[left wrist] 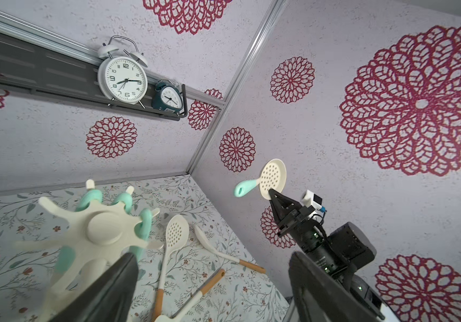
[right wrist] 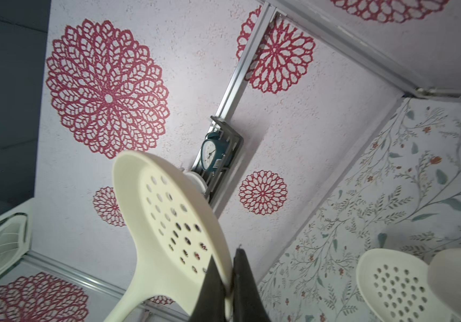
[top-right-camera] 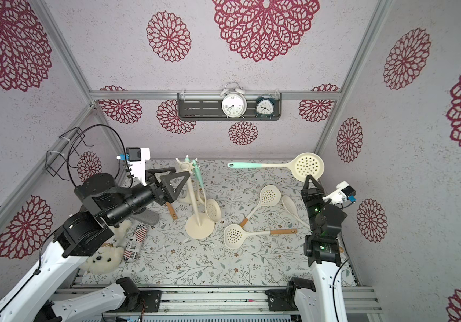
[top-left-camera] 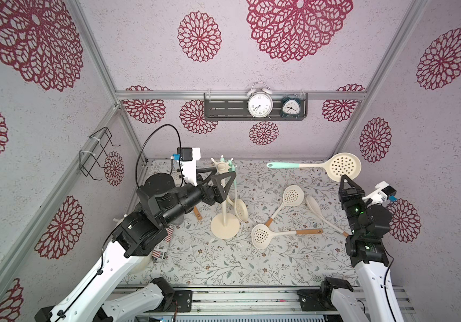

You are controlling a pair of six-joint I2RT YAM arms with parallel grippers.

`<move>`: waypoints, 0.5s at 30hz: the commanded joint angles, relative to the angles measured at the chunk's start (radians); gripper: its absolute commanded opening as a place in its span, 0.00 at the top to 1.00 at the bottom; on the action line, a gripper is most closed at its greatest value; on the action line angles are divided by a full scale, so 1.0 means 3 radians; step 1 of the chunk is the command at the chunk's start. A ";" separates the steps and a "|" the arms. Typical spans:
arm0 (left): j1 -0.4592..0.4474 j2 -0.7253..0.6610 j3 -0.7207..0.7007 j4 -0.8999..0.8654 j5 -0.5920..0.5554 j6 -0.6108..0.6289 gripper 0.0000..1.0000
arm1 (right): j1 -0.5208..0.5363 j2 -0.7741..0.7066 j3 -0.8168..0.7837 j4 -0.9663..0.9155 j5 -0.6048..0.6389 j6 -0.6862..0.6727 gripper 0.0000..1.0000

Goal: Hang the skimmer on the kitchen utensil rack
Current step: Pick up the skimmer from the center of the board.

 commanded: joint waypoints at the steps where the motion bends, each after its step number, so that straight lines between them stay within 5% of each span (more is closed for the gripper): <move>1: 0.0054 0.0176 0.0213 0.0103 0.0054 -0.0128 0.07 | 0.0301 -0.0023 0.0132 0.0453 0.0128 0.0406 1.00; 9: 0.0054 0.0520 0.0460 0.0454 0.0180 -0.0121 0.01 | 0.1243 0.0362 0.0341 0.0739 0.0696 0.0280 1.00; 15: 0.0055 0.0553 0.0352 0.0676 0.0298 -0.0156 0.02 | 0.1539 0.0539 0.0467 0.0849 0.0881 0.0165 1.00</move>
